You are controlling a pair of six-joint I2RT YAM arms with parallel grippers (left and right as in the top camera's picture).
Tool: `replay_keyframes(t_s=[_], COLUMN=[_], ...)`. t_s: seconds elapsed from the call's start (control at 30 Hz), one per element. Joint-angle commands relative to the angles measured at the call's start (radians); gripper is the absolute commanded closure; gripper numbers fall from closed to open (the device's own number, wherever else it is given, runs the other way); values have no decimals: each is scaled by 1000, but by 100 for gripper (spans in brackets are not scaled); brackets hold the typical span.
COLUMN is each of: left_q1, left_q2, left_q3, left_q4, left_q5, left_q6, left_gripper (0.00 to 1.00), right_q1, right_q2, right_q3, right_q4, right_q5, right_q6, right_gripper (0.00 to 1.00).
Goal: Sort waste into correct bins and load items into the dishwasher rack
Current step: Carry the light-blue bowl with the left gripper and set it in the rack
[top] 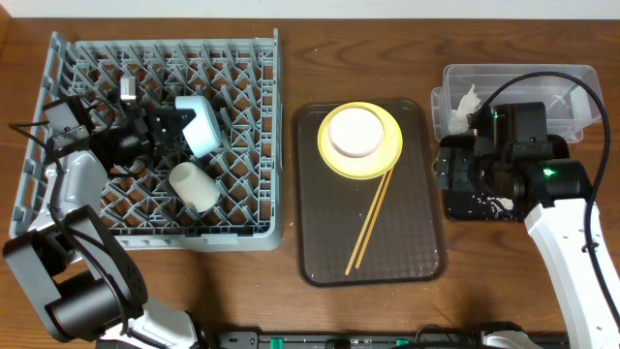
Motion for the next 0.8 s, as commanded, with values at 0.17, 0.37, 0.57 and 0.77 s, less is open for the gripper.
replay_keyframes(t_s=[0.17, 0.37, 0.57, 0.77], left_q1=[11, 11, 11, 11], left_q2=[1, 1, 1, 1], left_q3=[8, 8, 8, 8], left_q4=[5, -23, -40, -40], left_q5=[-64, -218, -292, -297], left_q6=[2, 2, 2, 3], left_gripper=[93, 90, 90, 50], right_q1=[-13, -13, -13, -13], right_q2=[-11, -11, -11, -11], right_q3=[21, 21, 21, 21], right_q4=[-3, -6, -8, -8], right_q5=[6, 6, 6, 6], right_q6=[7, 7, 7, 7], right_gripper=[13, 13, 13, 13])
